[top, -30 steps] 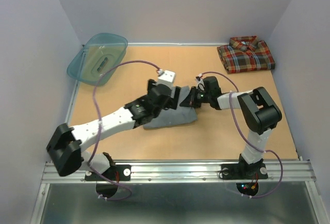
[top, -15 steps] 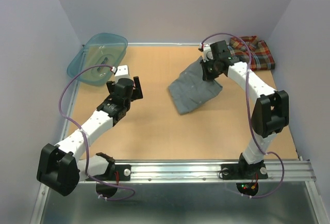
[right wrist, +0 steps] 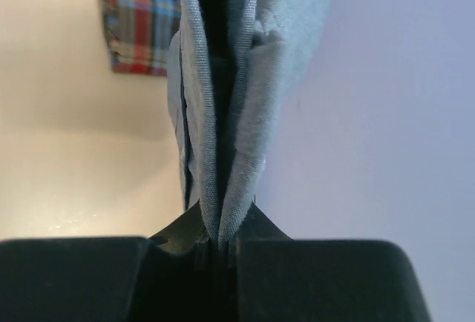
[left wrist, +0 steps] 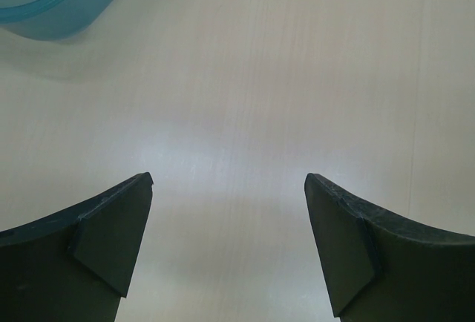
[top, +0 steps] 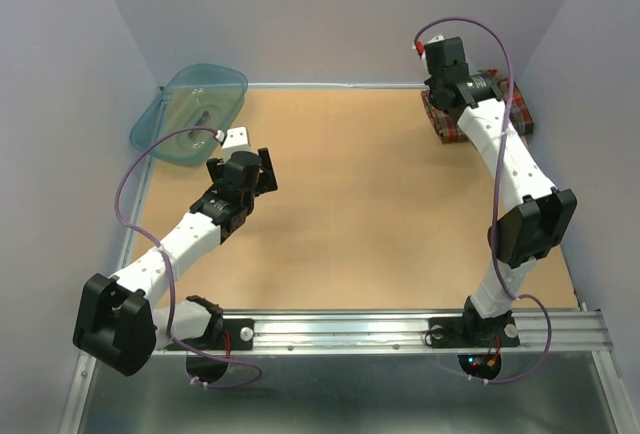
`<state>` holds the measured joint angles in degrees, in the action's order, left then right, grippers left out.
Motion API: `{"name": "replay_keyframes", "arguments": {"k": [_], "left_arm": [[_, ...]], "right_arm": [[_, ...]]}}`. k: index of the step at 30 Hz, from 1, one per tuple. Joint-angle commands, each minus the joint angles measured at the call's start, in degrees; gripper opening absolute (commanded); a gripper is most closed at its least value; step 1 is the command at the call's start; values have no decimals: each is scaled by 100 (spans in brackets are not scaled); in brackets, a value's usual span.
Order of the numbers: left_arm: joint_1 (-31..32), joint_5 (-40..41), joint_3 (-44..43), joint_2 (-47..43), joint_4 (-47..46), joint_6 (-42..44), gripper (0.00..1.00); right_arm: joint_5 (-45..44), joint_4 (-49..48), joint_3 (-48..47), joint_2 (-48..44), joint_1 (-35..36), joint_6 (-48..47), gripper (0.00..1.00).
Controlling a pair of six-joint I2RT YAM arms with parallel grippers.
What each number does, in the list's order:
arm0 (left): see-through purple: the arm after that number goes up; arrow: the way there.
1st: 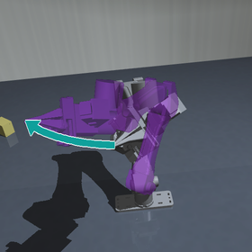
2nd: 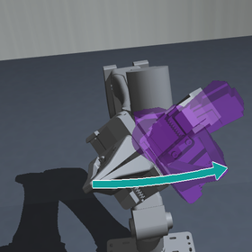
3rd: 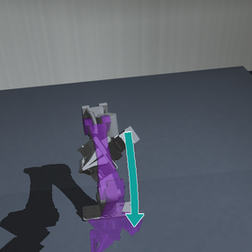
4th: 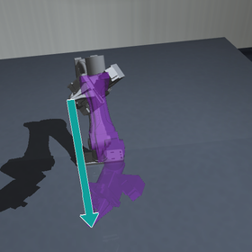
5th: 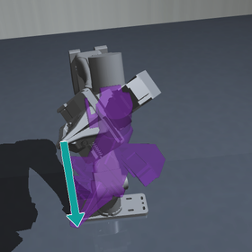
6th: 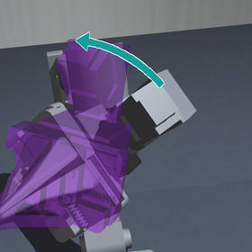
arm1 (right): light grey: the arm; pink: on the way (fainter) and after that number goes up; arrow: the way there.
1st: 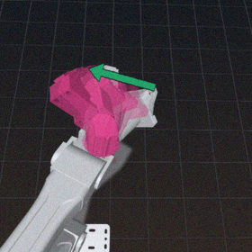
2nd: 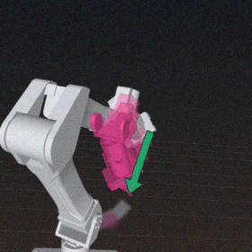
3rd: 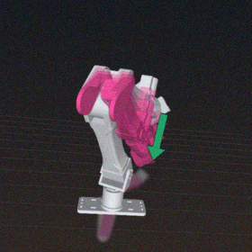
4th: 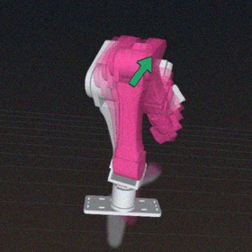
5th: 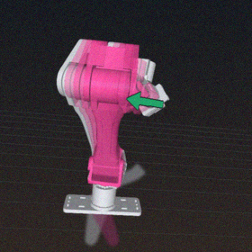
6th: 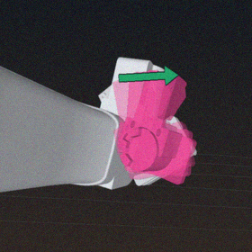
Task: Fold and stack the long sleeve shirts
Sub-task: Fold the shirt
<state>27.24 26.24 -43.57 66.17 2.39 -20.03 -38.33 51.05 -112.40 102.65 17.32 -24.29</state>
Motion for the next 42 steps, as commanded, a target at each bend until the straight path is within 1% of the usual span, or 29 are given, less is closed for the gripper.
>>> {"name": "replay_keyframes", "arguments": {"k": [1,2,3,6,7,9,10,14,20,23,24,25,27,28,31,32,35,36,39,42], "left_arm": [[-26,180,42,18,-204,-62,95],[-26,162,24,45,-213,-54,95],[-26,171,7,80,-204,-53,95],[-26,136,-28,150,-213,-62,95],[-26,118,-37,150,-213,-62,95],[-26,109,-55,168,-213,-54,95],[-26,118,-72,185,-213,-45,95],[-35,180,-73,142,-204,-36,95],[-35,241,-99,71,-213,-27,95],[-35,268,-125,71,-213,-27,95],[-35,294,-125,71,-204,-44,95],[-35,329,-134,63,-204,-53,95],[-53,364,-143,62,-195,-71,95],[-61,364,-160,54,-187,-88,95],[-149,277,-204,28,-160,-211,95],[-193,146,-196,10,-169,-255,95],[-342,-127,-196,-52,-134,-483,95],[-395,-189,-196,-69,-125,-571,94],[-395,-584,-301,-43,59,-949,93],[-395,-1137,-441,62,156,-1380,91]], "right_arm": [[-913,-182,752,26,244,-120,1],[-1018,-331,998,79,306,-59,1],[-1028,-393,1558,149,359,64,1],[-1150,-621,2186,483,658,389,1],[-1168,-631,2413,684,893,477,1],[-1168,-622,2521,870,1149,636,1],[-1177,-614,2591,975,1438,793,1],[-1081,-429,2495,1406,2029,1216,1],[-475,-42,2223,2048,2714,1822,6],[-316,72,2065,2329,2969,2042,11],[-194,150,1942,2434,3083,2121,18],[-97,169,1889,2470,3136,2148,22],[193,265,1731,2532,3251,2201,34],[316,292,1547,2549,3347,2270,43],[948,388,1196,2444,3471,2411,53],[1289,415,1133,2287,3488,2403,54],[1713,415,940,1796,3480,2693,59],[1915,424,913,1663,3480,2737,63],[1882,406,948,1188,3436,2868,63],[1934,240,1263,802,3094,3184,61]]}}
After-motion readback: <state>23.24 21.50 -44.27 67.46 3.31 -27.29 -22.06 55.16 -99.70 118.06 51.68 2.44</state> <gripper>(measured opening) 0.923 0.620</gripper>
